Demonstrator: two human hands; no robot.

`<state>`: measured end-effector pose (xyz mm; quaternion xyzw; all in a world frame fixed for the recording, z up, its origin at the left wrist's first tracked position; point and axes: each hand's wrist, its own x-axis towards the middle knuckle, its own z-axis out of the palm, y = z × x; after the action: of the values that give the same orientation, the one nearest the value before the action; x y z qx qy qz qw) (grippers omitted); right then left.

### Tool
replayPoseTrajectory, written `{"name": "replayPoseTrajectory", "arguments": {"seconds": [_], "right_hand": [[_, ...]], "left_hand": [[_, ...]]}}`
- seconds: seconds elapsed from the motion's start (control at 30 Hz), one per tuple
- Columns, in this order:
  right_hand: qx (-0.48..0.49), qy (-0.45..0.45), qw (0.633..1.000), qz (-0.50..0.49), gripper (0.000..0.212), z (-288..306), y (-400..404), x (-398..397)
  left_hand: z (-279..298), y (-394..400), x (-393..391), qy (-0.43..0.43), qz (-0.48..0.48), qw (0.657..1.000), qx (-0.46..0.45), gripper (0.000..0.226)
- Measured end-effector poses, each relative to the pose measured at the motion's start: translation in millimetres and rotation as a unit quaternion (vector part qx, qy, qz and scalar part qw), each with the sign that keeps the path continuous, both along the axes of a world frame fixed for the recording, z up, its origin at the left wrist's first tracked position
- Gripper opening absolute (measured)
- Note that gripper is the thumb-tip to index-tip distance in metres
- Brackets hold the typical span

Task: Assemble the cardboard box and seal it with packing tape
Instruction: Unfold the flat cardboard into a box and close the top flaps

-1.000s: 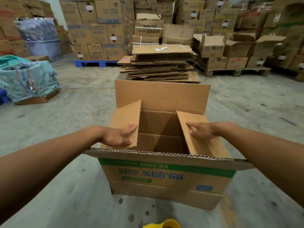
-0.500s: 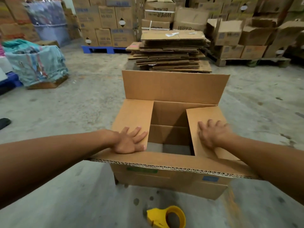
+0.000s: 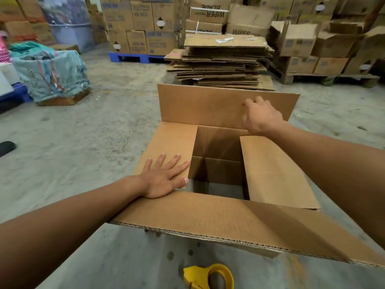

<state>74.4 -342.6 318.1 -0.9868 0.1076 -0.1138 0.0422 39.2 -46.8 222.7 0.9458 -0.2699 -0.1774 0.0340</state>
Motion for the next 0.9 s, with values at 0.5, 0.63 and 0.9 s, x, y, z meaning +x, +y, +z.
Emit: {"name": "replayPoseTrajectory", "arguments": {"seconds": [0.5,0.63,0.9], "right_hand": [[-0.064,0.035,0.997,-0.006,0.061,-15.6,-1.8,-12.4],[-0.017,0.114,0.991,0.068,0.069,-44.4,-6.0,-38.7],[0.0,0.298,0.95,0.092,0.08,-60.3,-4.3,-43.3]], "left_hand": [[1.3,-1.3,2.1,0.028,-0.01,0.999,0.039,0.062],[2.3,-1.0,1.6,0.035,-0.009,0.998,0.043,0.062],[46.5,-9.2,-14.9,0.135,-0.036,0.987,0.083,0.08]]}}
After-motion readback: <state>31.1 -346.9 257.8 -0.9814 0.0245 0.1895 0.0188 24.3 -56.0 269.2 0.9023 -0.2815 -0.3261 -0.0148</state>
